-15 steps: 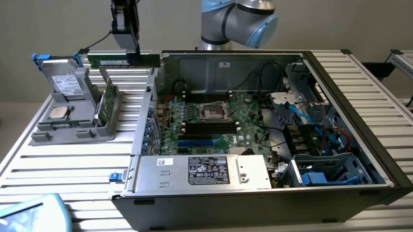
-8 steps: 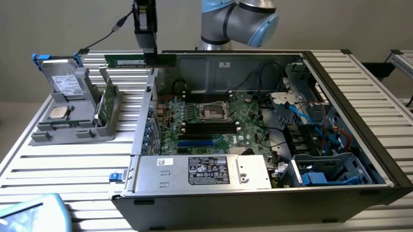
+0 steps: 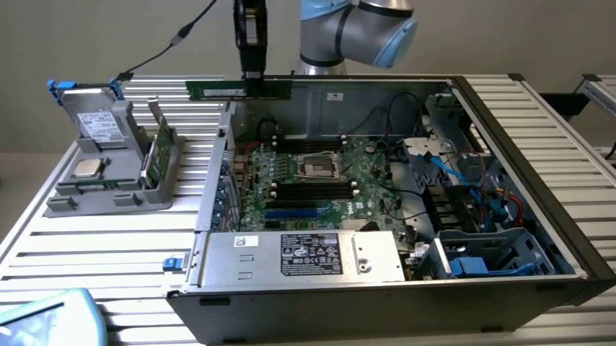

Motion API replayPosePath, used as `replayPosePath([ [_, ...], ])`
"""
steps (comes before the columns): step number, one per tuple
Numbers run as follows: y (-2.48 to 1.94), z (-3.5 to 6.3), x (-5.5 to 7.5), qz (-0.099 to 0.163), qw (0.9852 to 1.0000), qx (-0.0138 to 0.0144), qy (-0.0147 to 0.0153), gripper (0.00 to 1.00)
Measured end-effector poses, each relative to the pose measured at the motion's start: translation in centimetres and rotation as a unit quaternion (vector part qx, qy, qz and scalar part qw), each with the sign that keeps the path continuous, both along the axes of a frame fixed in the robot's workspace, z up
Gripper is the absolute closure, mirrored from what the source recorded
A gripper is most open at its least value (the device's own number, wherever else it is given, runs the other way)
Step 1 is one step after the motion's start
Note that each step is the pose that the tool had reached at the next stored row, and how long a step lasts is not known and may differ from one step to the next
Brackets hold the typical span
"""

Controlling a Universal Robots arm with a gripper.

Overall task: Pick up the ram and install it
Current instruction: 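Pick up the ram and move it above insertion slot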

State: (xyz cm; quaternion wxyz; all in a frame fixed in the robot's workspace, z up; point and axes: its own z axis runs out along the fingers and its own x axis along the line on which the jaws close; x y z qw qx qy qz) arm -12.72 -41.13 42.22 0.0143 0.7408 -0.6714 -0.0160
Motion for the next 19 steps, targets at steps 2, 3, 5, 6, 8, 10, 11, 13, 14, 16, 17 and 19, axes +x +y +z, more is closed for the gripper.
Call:
replayPosePath([
  [2, 0.00, 0.00, 0.9, 0.000, 1.0000, -0.0005, 0.0000, 0.86],
  [3, 0.00, 0.00, 1.3, 0.000, 1.0000, -0.0010, -0.0001, 0.86],
  [5, 0.01, 0.00, 2.0, 0.000, 1.0000, -0.0019, -0.0001, 0.86],
  [6, 0.01, 0.00, 2.2, 0.000, 1.0000, -0.0022, 0.0000, 0.86],
  [8, 0.03, 0.00, 2.6, -0.002, 1.0000, -0.0027, 0.0000, 0.86],
  [10, 0.04, 0.00, 2.9, -0.004, 1.0000, -0.0027, 0.0000, 0.86],
  [11, 0.05, -0.01, 3.0, -0.005, 1.0000, -0.0027, 0.0000, 0.86],
  [13, 0.07, -0.03, 3.3, -0.008, 1.0000, -0.0026, 0.0000, 0.86],
  [14, 0.08, -0.04, 3.5, -0.009, 1.0000, -0.0026, -0.0001, 0.86],
  [16, 0.10, -0.04, 3.9, -0.010, 0.9999, -0.0026, 0.0000, 0.86],
  [17, 0.11, -0.04, 4.1, -0.010, 0.9999, -0.0027, 0.0000, 0.86],
  [19, 0.12, -0.04, 4.7, -0.010, 0.9999, -0.0026, 0.0000, 0.86],
])
